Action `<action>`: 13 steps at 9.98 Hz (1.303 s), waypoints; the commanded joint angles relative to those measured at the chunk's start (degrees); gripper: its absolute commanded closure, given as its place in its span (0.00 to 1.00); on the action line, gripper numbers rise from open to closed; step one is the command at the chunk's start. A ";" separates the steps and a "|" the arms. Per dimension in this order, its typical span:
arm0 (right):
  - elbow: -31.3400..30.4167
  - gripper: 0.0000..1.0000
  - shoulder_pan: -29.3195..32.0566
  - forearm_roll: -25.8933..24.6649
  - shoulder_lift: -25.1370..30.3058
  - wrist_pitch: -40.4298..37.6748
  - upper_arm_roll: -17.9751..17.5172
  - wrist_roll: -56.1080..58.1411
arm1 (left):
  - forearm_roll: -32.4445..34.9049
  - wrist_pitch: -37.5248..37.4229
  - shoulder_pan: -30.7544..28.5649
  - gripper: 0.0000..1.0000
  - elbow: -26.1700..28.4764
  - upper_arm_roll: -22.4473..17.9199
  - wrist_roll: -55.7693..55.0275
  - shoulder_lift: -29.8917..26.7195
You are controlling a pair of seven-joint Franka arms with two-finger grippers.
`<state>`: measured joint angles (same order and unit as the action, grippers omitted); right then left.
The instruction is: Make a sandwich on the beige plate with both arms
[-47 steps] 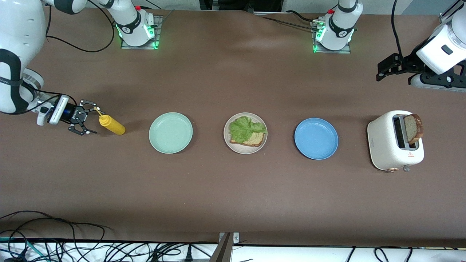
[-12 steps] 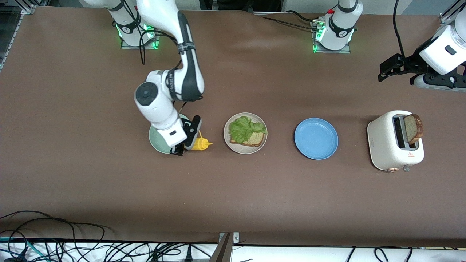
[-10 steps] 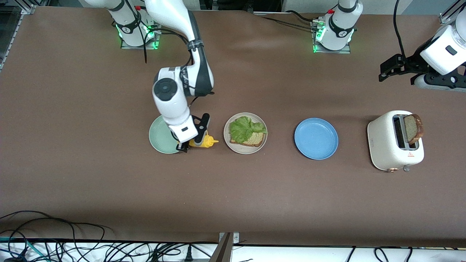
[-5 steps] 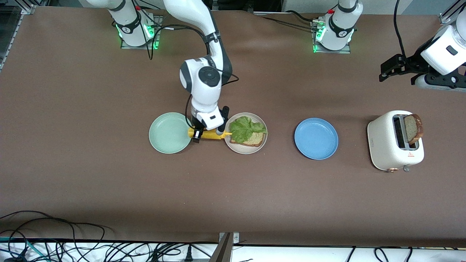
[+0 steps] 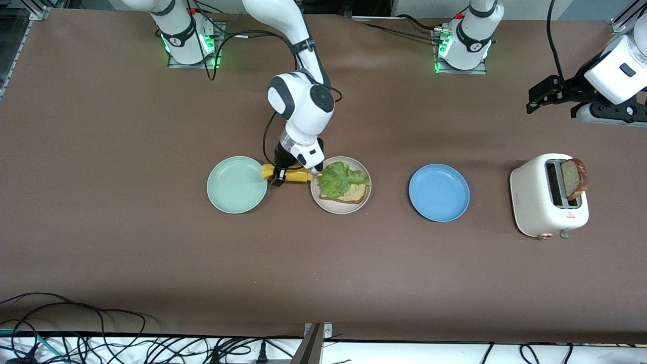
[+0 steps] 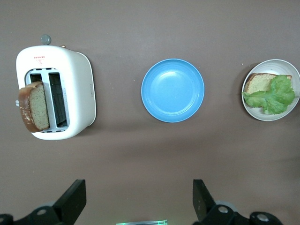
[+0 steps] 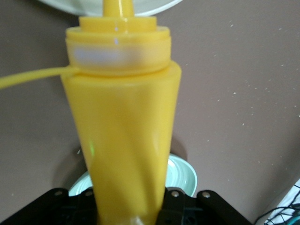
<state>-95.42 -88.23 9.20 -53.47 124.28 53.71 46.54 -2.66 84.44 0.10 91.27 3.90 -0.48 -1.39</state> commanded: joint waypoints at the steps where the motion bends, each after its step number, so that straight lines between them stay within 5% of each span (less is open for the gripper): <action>1: 1.29 1.00 -2.64 -5.13 -2.08 -2.20 1.14 -9.12 | 0.29 -0.50 -0.28 0.00 -0.56 0.15 0.39 -0.20; 4: 7.51 1.00 -1.16 -7.79 -6.63 -5.26 -0.97 -15.42 | 0.29 -0.50 -0.28 0.00 -0.56 0.15 0.39 -0.20; 9: 7.71 1.00 -0.71 -7.79 -6.48 -5.80 -1.06 -15.25 | 0.29 -0.50 -0.89 0.00 -0.56 0.15 0.48 -0.20; 11: 7.80 1.00 -0.80 -6.83 -4.21 -9.04 2.96 -10.37 | 0.29 -0.50 -0.89 0.00 -0.56 0.15 0.48 -0.20; 13: 7.71 1.00 -0.36 -0.53 -1.65 -12.99 9.27 0.24 | 0.29 -0.50 -0.89 0.00 -0.56 0.15 0.48 -0.20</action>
<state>-88.22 -89.10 5.72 -57.69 114.66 59.62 40.21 -2.66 84.44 -0.41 91.27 3.84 -0.47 -1.38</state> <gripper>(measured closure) 0.762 0.000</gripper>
